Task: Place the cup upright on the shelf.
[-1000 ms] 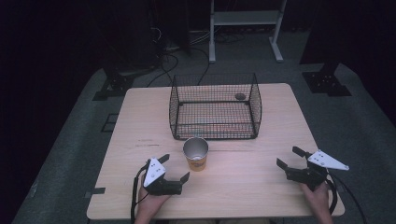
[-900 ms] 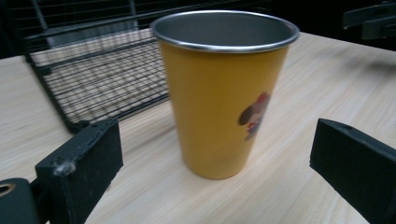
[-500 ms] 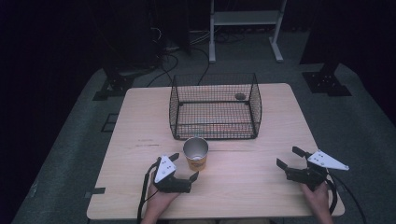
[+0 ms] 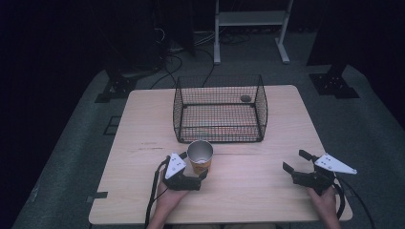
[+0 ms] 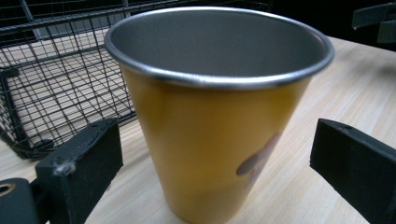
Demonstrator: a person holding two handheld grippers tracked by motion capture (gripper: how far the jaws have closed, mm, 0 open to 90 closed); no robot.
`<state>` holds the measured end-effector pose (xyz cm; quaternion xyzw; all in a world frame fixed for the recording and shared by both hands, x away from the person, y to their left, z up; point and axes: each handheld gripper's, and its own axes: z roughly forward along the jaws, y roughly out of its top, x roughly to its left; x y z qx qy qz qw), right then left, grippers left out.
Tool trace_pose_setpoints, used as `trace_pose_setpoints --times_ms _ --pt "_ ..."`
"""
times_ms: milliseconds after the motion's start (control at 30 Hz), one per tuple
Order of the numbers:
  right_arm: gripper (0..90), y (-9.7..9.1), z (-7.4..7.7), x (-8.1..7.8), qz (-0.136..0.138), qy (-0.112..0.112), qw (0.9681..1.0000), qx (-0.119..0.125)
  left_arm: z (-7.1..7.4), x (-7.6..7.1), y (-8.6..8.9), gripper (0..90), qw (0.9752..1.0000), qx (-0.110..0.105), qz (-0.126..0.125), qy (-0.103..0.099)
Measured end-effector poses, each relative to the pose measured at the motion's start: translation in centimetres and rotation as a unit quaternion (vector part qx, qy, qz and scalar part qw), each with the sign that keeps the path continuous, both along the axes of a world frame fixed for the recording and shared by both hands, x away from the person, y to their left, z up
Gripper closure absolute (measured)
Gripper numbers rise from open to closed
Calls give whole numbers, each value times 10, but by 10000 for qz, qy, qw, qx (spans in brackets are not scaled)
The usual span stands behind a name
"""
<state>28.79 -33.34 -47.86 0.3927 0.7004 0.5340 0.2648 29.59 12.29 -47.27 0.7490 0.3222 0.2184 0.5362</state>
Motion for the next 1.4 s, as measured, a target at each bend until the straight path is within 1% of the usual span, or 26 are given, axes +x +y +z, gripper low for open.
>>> trace_pose_setpoints --times_ms 467,633,767,933,1000,1067,1100,1133,1167,1400 --pt "130 0 0 0 19 0 10000 7 7 10 -9 20 9999 -125 66 -82" --pt "130 0 0 0 19 2 10000 7 8 13 -10 20 9998 -141 106 -59" --pt "130 0 0 0 21 1 10000 6 11 15 -11 20 9998 -138 108 -75" --pt "130 0 0 0 26 4 10000 13 13 18 -14 21 9997 -191 114 -73" --pt "129 0 0 0 27 2 10000 12 13 18 -15 30 9998 -189 91 -74" --pt "130 0 0 0 30 6 10000 15 12 18 -15 64 9998 -185 82 -84" --pt "130 0 0 0 30 6 10000 15 13 18 -15 64 9997 -214 60 -98" --pt "129 0 0 0 32 6 10000 17 13 18 -15 105 9997 -209 25 -151" --pt "130 0 0 0 33 6 10000 17 13 17 -16 121 9997 -192 25 -176" --pt "130 0 0 0 43 8 10000 22 16 18 -20 126 9997 -140 -8 -211"
